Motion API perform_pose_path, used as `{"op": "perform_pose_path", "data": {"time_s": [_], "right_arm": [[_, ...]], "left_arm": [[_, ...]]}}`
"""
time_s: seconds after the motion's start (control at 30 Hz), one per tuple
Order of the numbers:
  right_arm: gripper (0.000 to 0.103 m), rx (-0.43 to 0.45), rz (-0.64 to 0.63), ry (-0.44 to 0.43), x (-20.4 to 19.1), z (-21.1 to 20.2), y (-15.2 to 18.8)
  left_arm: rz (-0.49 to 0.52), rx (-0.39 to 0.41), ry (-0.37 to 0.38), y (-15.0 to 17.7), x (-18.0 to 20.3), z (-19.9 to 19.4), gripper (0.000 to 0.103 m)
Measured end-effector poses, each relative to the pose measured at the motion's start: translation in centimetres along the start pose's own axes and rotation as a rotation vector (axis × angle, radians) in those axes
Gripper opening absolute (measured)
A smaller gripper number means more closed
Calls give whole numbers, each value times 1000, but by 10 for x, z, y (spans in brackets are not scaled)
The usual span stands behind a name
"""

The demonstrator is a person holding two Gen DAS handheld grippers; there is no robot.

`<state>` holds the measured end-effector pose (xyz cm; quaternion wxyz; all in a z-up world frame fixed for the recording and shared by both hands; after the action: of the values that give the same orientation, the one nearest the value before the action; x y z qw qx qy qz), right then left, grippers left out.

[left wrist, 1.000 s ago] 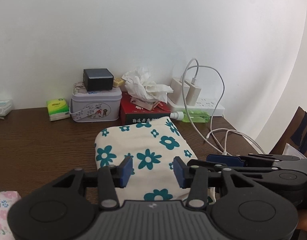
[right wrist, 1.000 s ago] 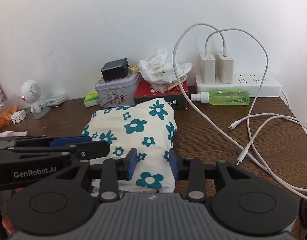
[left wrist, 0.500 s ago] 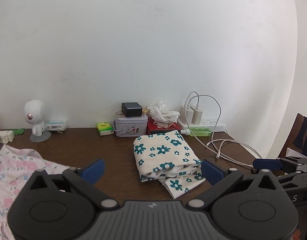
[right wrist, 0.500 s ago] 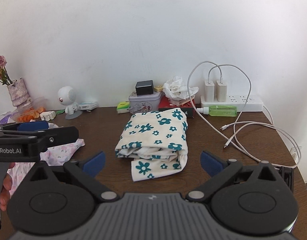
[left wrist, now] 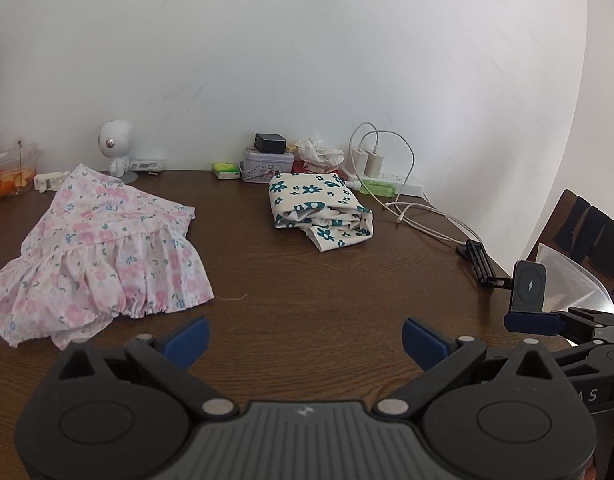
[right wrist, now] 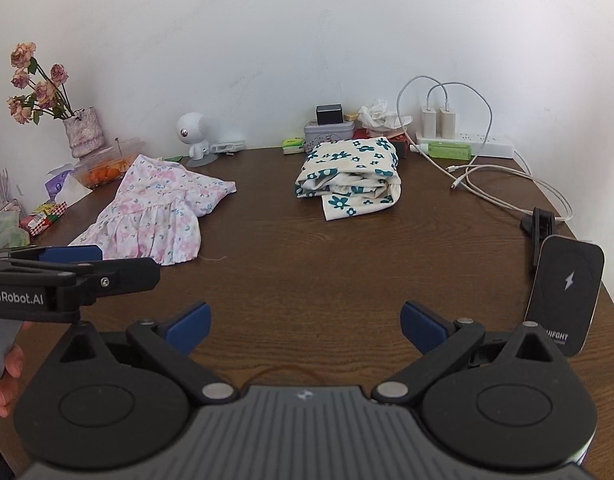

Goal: Fold clothes

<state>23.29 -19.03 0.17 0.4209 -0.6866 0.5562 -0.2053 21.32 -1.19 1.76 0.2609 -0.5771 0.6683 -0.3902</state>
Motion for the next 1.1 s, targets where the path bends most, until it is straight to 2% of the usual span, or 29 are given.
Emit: {"op": "perform_pose_path", "data": {"time_s": [0.2, 0.4, 0.5, 0.7, 1.1], "right_arm": [[103, -19, -4, -33, -15, -37, 40], [103, -55, -20, -68, -27, -64, 81], [103, -61, -29, -67, -30, -79, 97], [103, -75, -16, -60, -32, -98, 118], [103, -74, 57, -27, -25, -102, 131]], "left_arm": [[2, -2, 12, 32, 15, -38, 103], [58, -35, 53, 70, 40, -67, 103], [38, -25, 34, 82, 41, -79, 103], [-33, -29, -4, 103, 28, -97, 103], [4, -65, 6, 126, 28, -105, 103]]}}
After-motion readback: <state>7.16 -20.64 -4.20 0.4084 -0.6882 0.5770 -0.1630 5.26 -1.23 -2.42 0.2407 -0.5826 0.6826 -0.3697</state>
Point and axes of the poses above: each gripper's, at about its wrist camera, not at the fingertips, and z roughly the way its jaws point, x to its right, y to its underside, the point moved 5 cm from there along z, roughly the way its jaws point, and after that the axes turned 3 degrees about z, right-handed, at the moved point
